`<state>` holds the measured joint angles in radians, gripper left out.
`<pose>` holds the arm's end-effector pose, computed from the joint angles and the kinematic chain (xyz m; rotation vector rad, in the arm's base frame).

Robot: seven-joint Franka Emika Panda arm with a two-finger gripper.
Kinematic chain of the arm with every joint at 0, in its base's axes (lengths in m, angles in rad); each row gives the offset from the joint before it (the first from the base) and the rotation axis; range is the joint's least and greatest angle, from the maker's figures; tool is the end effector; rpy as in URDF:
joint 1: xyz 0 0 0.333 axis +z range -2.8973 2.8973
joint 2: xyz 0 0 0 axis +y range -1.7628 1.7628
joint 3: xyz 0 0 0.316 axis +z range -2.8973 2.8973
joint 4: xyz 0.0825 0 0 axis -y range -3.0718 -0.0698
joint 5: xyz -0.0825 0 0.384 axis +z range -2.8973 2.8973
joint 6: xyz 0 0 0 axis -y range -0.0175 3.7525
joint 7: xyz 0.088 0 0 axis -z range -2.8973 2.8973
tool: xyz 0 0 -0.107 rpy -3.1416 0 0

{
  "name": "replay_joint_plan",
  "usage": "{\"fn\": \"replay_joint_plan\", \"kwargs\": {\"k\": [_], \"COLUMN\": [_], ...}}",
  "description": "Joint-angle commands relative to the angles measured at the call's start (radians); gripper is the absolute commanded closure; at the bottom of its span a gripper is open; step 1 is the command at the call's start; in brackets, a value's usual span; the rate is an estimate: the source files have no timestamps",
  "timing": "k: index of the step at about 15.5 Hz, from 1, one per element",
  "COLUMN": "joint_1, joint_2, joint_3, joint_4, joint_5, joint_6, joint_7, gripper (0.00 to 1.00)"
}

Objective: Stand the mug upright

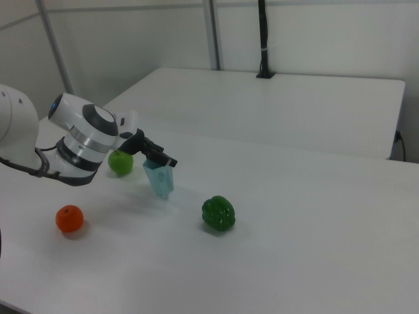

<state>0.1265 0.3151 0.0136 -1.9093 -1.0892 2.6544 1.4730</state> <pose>0.6373 0.1141 0.3676 2.6681 -0.6119 1.0864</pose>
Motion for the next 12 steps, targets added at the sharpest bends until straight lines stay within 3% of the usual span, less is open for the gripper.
{"fn": "replay_joint_plan", "kwargs": {"k": [1,4,8,10,12], "joint_1": [-0.015,-0.016,-0.015,-0.016,-0.022], "joint_2": [-0.056,-0.064,-0.062,-0.064,-0.068], "joint_3": [-0.01,-0.01,-0.01,-0.01,-0.015], "joint_4": [-0.011,0.016,0.189,0.26,0.289], "joint_5": [0.235,0.548,0.947,1.015,1.02], "joint_6": [0.036,-0.017,-0.377,-0.57,-0.692], "joint_7": [-0.205,-0.518,-0.931,-1.105,-1.25], "gripper": [0.0,0.0,0.0,0.0,0.0]}}
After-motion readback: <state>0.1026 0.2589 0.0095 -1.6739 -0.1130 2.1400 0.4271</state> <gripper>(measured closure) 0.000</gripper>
